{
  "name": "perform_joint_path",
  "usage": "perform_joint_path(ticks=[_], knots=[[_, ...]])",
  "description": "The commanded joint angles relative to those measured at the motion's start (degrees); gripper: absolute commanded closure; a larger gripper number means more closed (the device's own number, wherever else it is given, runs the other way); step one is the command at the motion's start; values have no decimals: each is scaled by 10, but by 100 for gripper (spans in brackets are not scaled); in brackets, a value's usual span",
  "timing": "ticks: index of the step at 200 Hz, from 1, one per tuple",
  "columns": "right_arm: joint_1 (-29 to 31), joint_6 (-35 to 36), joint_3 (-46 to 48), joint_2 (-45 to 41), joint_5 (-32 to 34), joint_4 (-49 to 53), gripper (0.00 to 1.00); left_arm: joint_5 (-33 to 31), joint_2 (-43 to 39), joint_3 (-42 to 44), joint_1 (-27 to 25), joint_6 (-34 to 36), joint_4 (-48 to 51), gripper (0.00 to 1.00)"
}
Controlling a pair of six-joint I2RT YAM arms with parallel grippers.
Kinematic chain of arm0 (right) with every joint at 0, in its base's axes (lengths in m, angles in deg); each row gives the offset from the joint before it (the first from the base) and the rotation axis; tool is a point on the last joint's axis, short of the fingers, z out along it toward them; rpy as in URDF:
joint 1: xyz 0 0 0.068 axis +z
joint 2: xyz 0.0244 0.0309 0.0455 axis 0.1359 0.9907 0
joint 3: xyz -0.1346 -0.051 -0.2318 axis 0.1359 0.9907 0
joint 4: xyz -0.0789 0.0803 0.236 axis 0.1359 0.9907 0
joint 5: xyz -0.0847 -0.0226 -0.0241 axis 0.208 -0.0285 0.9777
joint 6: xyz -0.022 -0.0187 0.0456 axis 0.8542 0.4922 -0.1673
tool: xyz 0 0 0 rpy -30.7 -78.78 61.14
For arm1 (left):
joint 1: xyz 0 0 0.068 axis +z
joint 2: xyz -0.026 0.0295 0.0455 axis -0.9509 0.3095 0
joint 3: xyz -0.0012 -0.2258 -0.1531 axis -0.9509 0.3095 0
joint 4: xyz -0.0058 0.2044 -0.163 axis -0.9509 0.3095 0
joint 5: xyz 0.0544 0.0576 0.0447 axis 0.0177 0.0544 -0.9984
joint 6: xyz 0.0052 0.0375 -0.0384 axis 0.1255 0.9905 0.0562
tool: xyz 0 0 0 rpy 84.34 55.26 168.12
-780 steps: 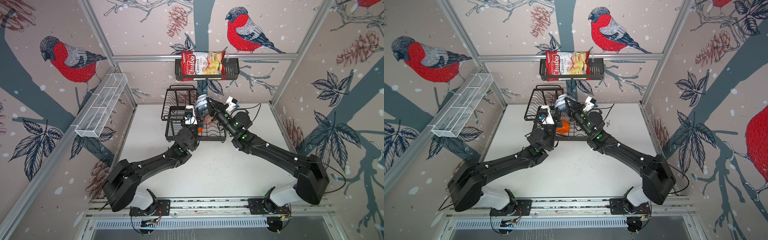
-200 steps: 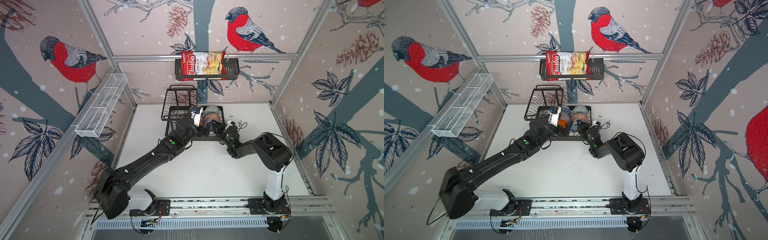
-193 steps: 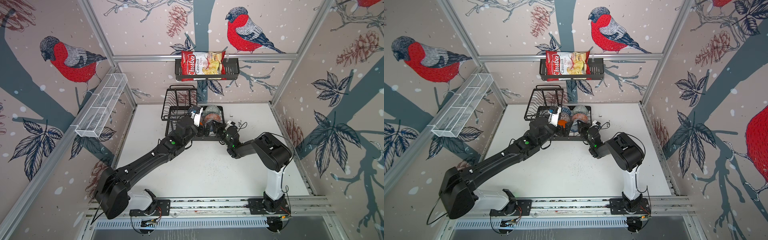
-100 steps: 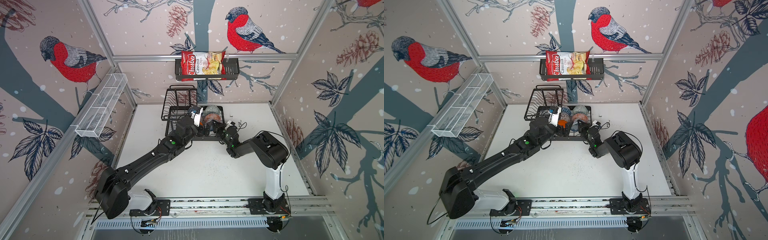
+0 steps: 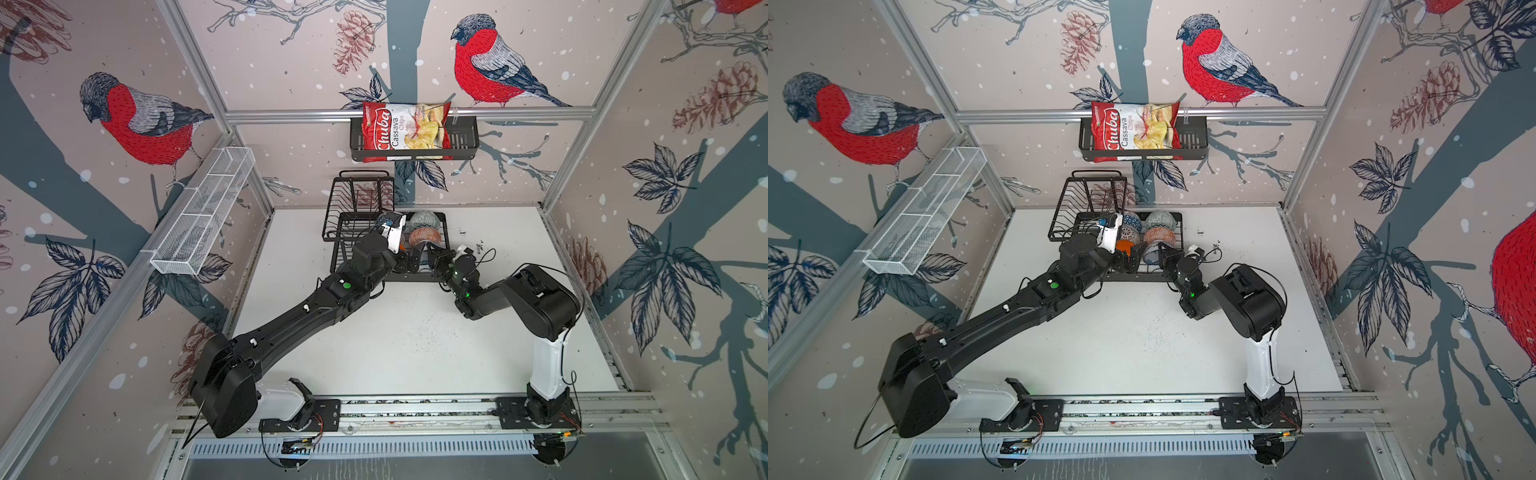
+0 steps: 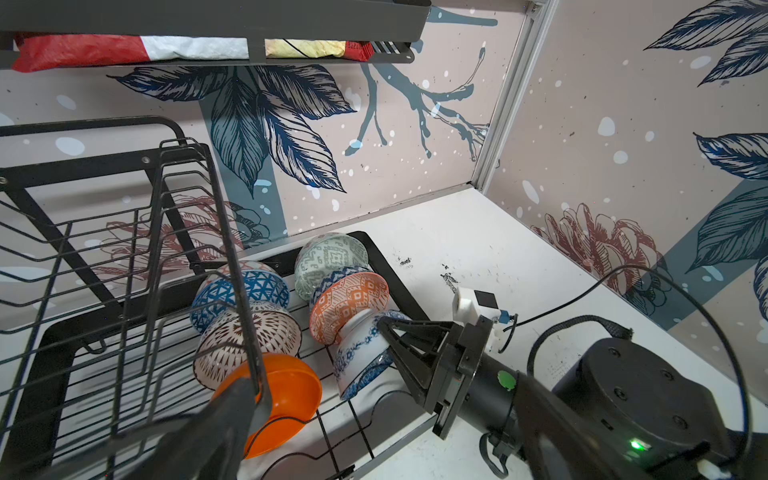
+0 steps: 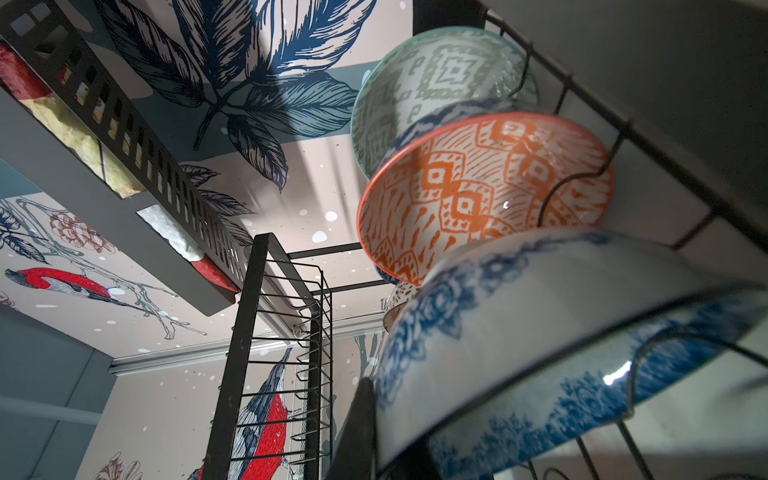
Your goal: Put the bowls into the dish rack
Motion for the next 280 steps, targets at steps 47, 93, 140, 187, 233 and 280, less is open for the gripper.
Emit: perform_joint_path(ticks=[47,93,140,187,233,280], knots=[[9,-19,-24,-22,-7,101,94,0,-4,-2,0,-1,0,3],[5,-17,-43,-17,-21,131,87,1,-5,-2,0,-1,0,3],[0,-9,-73,-11,-35,174,84,-1,-7,-2,0,-1,0,2],[-2,-8,-82,-9,-39,179,82,-2,-6,-2,1,-1,0,2],[-4,-6,-82,-12,-43,178,78,-3,-6,-2,1,-1,0,2],[-7,9,-86,-23,-49,178,74,-2,-6,-2,2,-1,0,2]])
